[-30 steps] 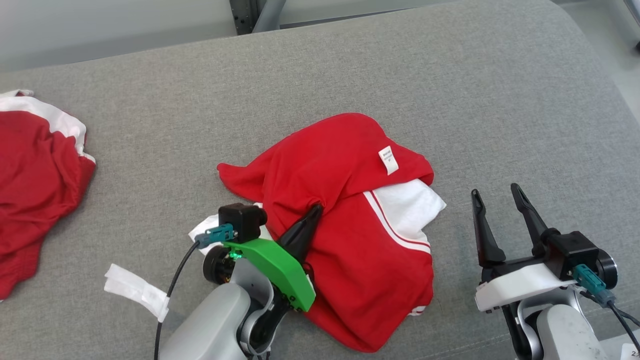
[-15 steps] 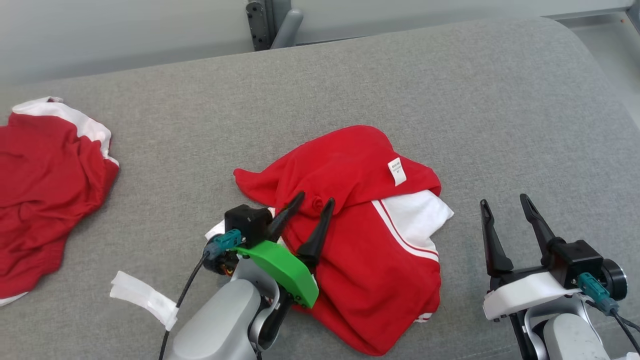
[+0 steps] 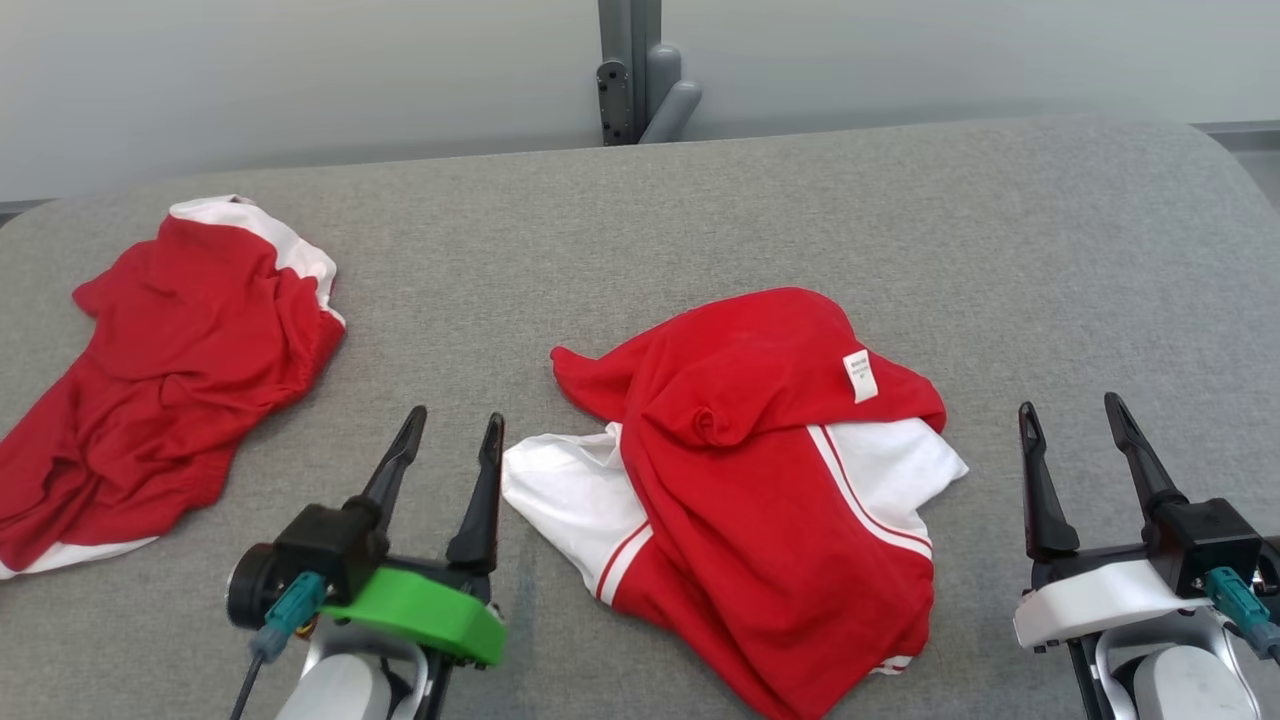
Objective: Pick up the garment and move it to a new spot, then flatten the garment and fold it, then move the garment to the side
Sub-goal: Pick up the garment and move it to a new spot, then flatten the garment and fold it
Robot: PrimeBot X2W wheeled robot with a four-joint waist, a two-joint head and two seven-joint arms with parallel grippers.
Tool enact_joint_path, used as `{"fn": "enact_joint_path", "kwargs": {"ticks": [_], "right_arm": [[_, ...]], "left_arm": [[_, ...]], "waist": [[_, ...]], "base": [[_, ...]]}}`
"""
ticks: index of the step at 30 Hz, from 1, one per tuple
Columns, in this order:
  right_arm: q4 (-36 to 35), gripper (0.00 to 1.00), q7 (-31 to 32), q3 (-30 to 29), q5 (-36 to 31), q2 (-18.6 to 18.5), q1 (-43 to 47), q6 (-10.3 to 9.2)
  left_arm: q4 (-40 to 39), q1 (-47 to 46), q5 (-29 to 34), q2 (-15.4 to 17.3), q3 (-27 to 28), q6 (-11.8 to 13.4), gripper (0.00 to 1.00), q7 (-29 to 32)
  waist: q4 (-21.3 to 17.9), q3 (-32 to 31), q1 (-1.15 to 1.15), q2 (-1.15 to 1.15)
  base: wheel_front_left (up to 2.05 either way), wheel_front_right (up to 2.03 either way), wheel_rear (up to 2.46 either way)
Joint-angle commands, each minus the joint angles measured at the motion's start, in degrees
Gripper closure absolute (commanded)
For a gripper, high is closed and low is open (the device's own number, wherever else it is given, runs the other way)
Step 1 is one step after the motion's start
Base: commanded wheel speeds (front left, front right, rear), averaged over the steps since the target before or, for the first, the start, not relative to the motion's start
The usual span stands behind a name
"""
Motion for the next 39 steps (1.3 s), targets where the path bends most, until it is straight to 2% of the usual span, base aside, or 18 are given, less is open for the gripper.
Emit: {"fn": "enact_joint_path", "kwargs": {"ticks": [1,9,19,27,39], "right_arm": [[-0.3,0.0,-0.2,-0.3,-0.5,-0.2,1.0,0.0],[0.5,0.0,-0.2,-0.8,-0.8,-0.2,2.1,-0.01],[2.3,0.0,-0.2,-1.0,-1.1,-0.2,2.5,0.0],[2.7,0.0,-0.2,-1.0,-0.9,-0.2,1.9,-0.01],[2.8,0.0,-0.2,-0.6,-0.4,-0.2,1.2,-0.01]], "left_arm": [[-1.5,3.1,2.4,0.9,2.8,-0.2,0.0,0.0],[-3.4,10.4,6.8,0.9,13.0,-2.1,0.0,0.0],[-4.9,13.9,11.5,-3.4,24.0,-7.0,0.0,0.0],[-4.1,13.2,13.8,-5.5,26.4,-9.1,0.0,0.0],[-2.3,12.6,14.3,-6.7,27.3,-10.0,0.0,0.0]], "waist": [[1.8,-1.1,0.0,0.0],[2.6,-2.0,0.0,0.0],[2.8,-1.1,0.0,0.0],[2.6,-1.0,0.0,0.0],[2.3,-0.4,0.0,0.0]], "base": [[0.0,0.0,0.0],[0.0,0.0,0.0],[0.0,0.0,0.0],[0.0,0.0,0.0],[0.0,0.0,0.0]]}}
